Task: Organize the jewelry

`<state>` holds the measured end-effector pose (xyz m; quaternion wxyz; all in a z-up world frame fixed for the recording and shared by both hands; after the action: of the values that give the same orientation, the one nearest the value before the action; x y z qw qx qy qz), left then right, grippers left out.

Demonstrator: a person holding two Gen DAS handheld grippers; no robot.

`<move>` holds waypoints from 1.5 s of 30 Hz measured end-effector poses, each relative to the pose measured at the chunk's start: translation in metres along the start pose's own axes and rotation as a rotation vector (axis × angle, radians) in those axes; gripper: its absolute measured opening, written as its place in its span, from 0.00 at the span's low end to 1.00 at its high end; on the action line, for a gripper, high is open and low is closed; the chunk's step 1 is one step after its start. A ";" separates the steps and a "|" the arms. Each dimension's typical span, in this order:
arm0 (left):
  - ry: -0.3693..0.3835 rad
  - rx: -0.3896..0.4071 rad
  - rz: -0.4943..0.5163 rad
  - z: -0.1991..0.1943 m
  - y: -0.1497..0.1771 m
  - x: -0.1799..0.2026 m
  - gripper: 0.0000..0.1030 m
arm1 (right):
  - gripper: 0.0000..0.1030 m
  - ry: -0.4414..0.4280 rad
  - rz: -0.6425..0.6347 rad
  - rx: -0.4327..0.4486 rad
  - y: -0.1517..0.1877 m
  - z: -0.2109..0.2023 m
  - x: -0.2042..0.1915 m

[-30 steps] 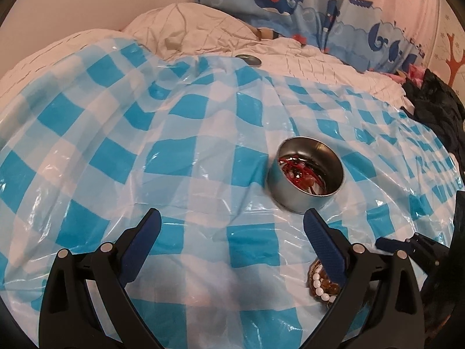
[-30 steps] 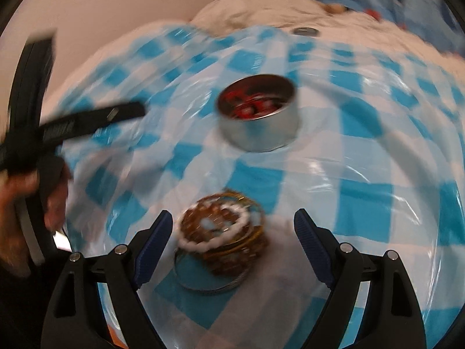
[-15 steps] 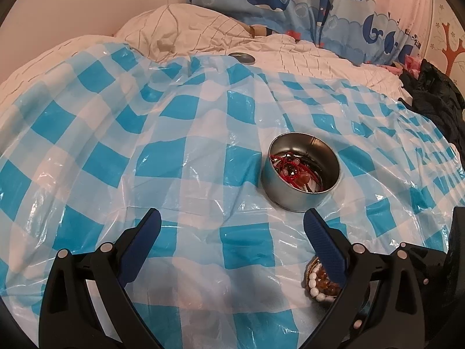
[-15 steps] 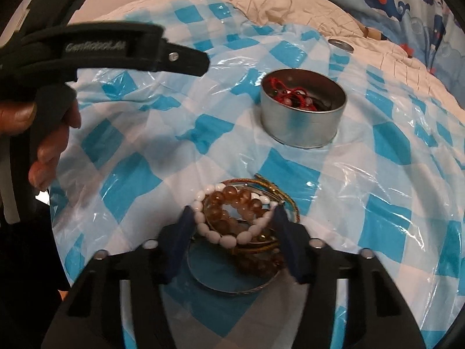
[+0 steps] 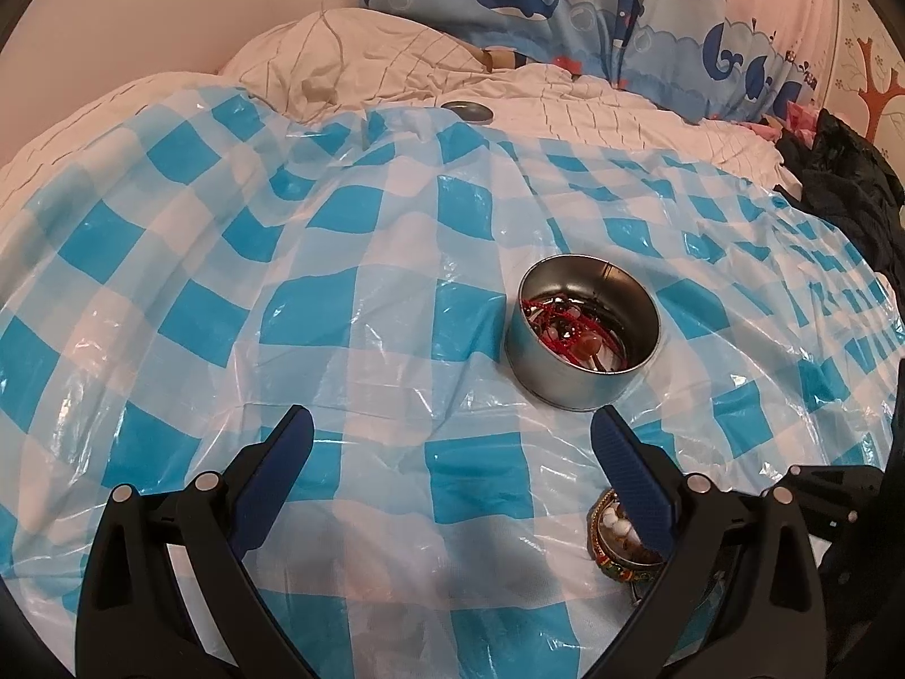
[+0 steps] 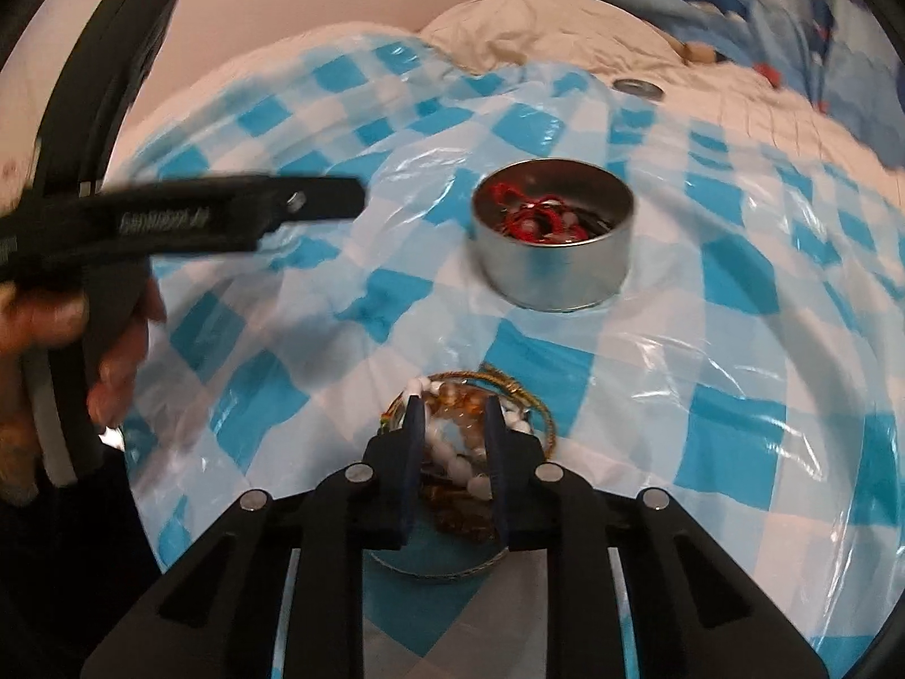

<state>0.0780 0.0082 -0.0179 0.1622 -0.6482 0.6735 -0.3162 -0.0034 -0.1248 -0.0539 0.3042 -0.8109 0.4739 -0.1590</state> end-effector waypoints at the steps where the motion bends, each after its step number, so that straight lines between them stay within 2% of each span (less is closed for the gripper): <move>1: 0.000 0.000 0.001 0.000 0.000 0.000 0.92 | 0.21 0.008 -0.010 -0.008 0.002 0.002 -0.001; 4: 0.000 0.000 0.000 0.000 0.000 0.000 0.92 | 0.21 0.025 -0.018 -0.017 0.004 0.004 -0.001; 6: 0.001 -0.002 0.001 0.000 0.000 0.000 0.92 | 0.21 0.004 -0.018 -0.012 0.005 0.003 -0.002; 7: 0.000 -0.002 0.003 0.000 0.001 0.001 0.92 | 0.24 -0.017 -0.023 -0.010 0.005 0.002 -0.005; 8: -0.001 -0.002 0.004 0.001 0.002 0.002 0.92 | 0.36 -0.040 -0.039 0.000 0.003 0.001 -0.011; 9: 0.000 -0.003 0.004 0.000 0.002 0.001 0.92 | 0.45 -0.037 -0.061 0.011 0.002 0.000 -0.015; 13: -0.001 -0.004 0.007 0.001 0.002 0.002 0.92 | 0.45 -0.011 -0.151 -0.010 0.004 0.007 -0.032; 14: -0.001 -0.005 0.009 0.001 0.003 0.002 0.92 | 0.42 -0.004 -0.158 -0.018 0.005 0.009 -0.032; 17: 0.000 -0.006 0.015 0.002 0.005 0.005 0.92 | 0.22 0.023 -0.164 -0.032 0.008 0.012 -0.028; 18: 0.001 -0.006 0.016 0.001 0.005 0.005 0.92 | 0.16 0.006 -0.149 -0.026 0.007 0.010 -0.027; 21: 0.000 -0.006 0.015 0.002 0.004 0.006 0.92 | 0.08 -0.007 -0.112 0.004 0.004 0.003 -0.021; 25: 0.001 -0.007 0.015 0.002 0.005 0.007 0.92 | 0.08 -0.090 0.039 0.063 -0.003 -0.007 0.001; 26: 0.000 -0.007 0.016 0.002 0.005 0.007 0.92 | 0.05 -0.108 0.074 0.075 -0.005 -0.010 0.006; 31: -0.003 -0.015 0.022 0.003 0.006 0.008 0.92 | 0.03 -0.210 0.333 0.174 -0.007 -0.027 0.048; 34: -0.007 -0.021 0.027 0.005 0.006 0.008 0.92 | 0.03 -0.241 0.412 0.201 -0.006 -0.034 0.065; 35: -0.008 -0.023 0.027 0.006 0.006 0.008 0.92 | 0.04 -0.264 0.384 0.189 -0.009 -0.033 0.059; 36: -0.008 -0.024 0.026 0.006 0.007 0.008 0.92 | 0.13 -0.279 0.351 0.174 -0.011 -0.033 0.050; 37: -0.008 -0.024 0.026 0.008 0.006 0.009 0.92 | 0.27 -0.287 0.309 0.159 -0.013 -0.033 0.040; 38: -0.007 -0.024 0.026 0.008 0.006 0.009 0.92 | 0.57 -0.280 0.255 0.149 -0.015 -0.031 0.027; 39: -0.007 -0.025 0.027 0.008 0.007 0.009 0.92 | 0.62 -0.223 0.156 0.145 -0.017 -0.031 0.010; 41: -0.008 -0.027 0.032 0.008 0.007 0.009 0.92 | 0.60 -0.141 0.001 0.103 -0.016 -0.024 -0.013; 42: -0.008 -0.027 0.035 0.008 0.007 0.009 0.92 | 0.50 -0.100 -0.045 0.090 -0.013 -0.020 -0.017; 43: -0.008 -0.027 0.036 0.008 0.007 0.010 0.92 | 0.43 -0.063 -0.088 0.061 -0.010 -0.013 -0.022; 45: -0.008 -0.028 0.035 0.008 0.007 0.010 0.92 | 0.24 -0.021 -0.133 0.010 -0.002 0.000 -0.027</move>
<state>0.0767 -0.0039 -0.0268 0.1613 -0.6398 0.6883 -0.3015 -0.0156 -0.1003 -0.0519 0.3020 -0.8408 0.4148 -0.1726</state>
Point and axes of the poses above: each gripper's, at about its wrist camera, not at the fingertips, and z roughly the way its jaws point, x to its right, y to its underside, the point moved 7 cm from there along z, roughly the way its jaws point, and after that the axes turned 11 degrees about -z, right-handed, at the moved point
